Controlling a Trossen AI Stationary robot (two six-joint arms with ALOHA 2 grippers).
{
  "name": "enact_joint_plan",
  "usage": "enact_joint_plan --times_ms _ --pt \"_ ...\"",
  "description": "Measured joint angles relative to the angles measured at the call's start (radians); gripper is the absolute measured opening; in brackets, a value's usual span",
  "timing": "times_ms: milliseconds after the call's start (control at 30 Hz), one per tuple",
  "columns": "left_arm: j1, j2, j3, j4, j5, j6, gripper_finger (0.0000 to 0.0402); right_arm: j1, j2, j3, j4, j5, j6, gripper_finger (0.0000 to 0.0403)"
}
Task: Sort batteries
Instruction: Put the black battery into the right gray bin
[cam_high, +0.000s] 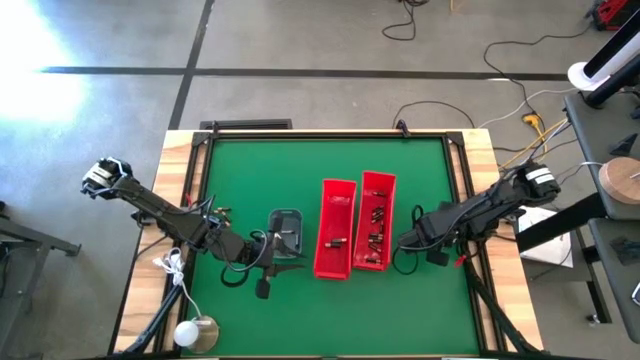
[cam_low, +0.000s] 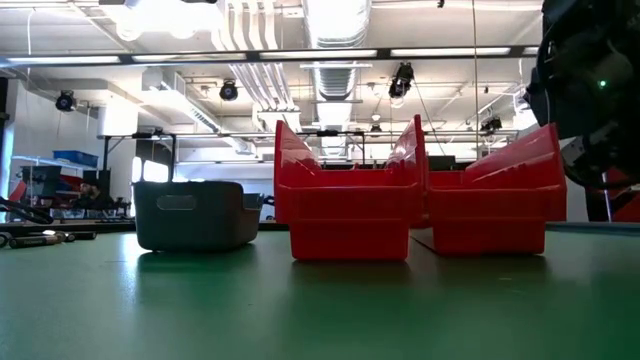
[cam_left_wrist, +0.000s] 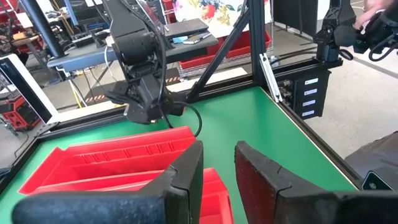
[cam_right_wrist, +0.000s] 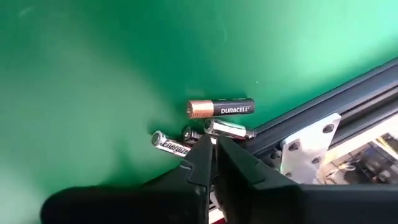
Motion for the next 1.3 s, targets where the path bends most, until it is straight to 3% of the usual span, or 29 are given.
enact_joint_plan --times_ms 133,267,500,933,1300 --pt "0.000 0.000 0.000 0.000 0.000 0.000 0.0073 -0.022 -0.009 0.000 0.008 -0.049 0.031 0.0042" --pt "0.000 0.000 0.000 0.000 0.000 0.000 0.0073 -0.065 -0.030 0.000 0.035 -0.091 0.038 0.0105" --pt "0.000 0.000 0.000 0.000 0.000 -0.001 0.0073 -0.158 -0.034 -0.001 0.064 -0.066 -0.019 0.0202" --pt "0.000 0.000 0.000 -0.001 0.000 -0.002 0.0073 -0.264 -0.027 -0.039 0.110 -0.065 -0.092 0.0223" --pt "0.000 0.000 0.000 -0.002 0.000 -0.001 0.0073 -0.395 -0.027 -0.040 0.117 -0.098 -0.213 0.0279"
